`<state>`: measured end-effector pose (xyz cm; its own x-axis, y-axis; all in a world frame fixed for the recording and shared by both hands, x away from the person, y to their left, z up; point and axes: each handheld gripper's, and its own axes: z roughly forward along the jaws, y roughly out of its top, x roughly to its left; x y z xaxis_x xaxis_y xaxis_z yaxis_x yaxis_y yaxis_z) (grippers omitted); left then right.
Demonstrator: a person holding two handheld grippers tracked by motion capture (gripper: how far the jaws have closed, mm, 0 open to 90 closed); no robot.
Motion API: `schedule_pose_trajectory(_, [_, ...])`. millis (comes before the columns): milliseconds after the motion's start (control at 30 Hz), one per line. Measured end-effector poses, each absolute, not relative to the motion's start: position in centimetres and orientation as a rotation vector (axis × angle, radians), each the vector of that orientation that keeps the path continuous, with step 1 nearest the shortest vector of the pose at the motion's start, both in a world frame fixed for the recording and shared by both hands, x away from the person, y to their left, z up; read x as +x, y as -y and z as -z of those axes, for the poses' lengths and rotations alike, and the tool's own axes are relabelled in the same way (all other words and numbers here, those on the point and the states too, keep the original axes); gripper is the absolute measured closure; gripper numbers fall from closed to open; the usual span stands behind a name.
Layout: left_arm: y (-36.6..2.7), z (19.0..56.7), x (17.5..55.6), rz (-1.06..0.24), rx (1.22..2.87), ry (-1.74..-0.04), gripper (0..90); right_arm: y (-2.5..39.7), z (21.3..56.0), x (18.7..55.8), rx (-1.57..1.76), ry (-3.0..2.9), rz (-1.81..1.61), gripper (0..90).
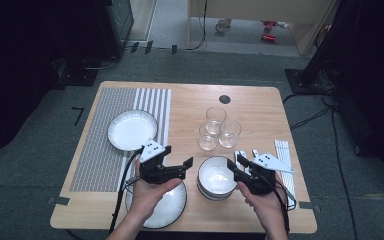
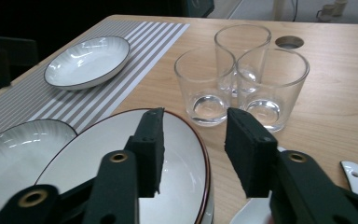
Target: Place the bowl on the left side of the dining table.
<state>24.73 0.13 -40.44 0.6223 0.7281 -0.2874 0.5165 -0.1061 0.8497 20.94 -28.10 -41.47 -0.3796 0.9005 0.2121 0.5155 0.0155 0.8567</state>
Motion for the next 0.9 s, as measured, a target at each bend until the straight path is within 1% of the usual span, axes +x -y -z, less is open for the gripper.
schedule_pose_trajectory(100, [0.8, 40.9, 24.5, -0.226, 1.801, -0.998, 14.3, 28.1, 41.7, 20.8, 1.47, -1.917, -1.278, 65.2])
schedule_pose_trajectory(200, [1.5, 41.4, 24.3, -0.217, 1.833, -0.98, 16.2, 28.1, 42.0, 20.8, 1.479, -1.944, -1.251, 67.5])
schedule_pose_trajectory(367, [2.4, 42.1, 24.1, -0.198, 1.866, -0.971, 23.1, 28.3, 42.6, 20.9, 1.526, -1.959, -1.242, 77.4])
schedule_pose_trajectory(433, [2.8, 42.4, 24.0, -0.197, 1.884, -0.961, 24.8, 28.1, 42.7, 20.8, 1.531, -1.97, -1.204, 76.9])
schedule_pose_trajectory(500, [3.2, 42.5, 23.8, -0.197, 1.9, -0.954, 26.4, 27.8, 42.9, 20.7, 1.529, -1.967, -1.17, 78.8])
schedule_pose_trajectory(633, [3.8, 42.7, 23.5, -0.215, 1.927, -0.932, 35.0, 27.3, 43.3, 20.7, 1.507, -1.932, -1.13, 83.4])
schedule_pose_trajectory(900, [4.6, 43.4, 23.4, -0.222, 1.982, -0.901, 52.8, 27.3, 43.9, 20.7, 1.368, -1.925, -1.175, 83.9])
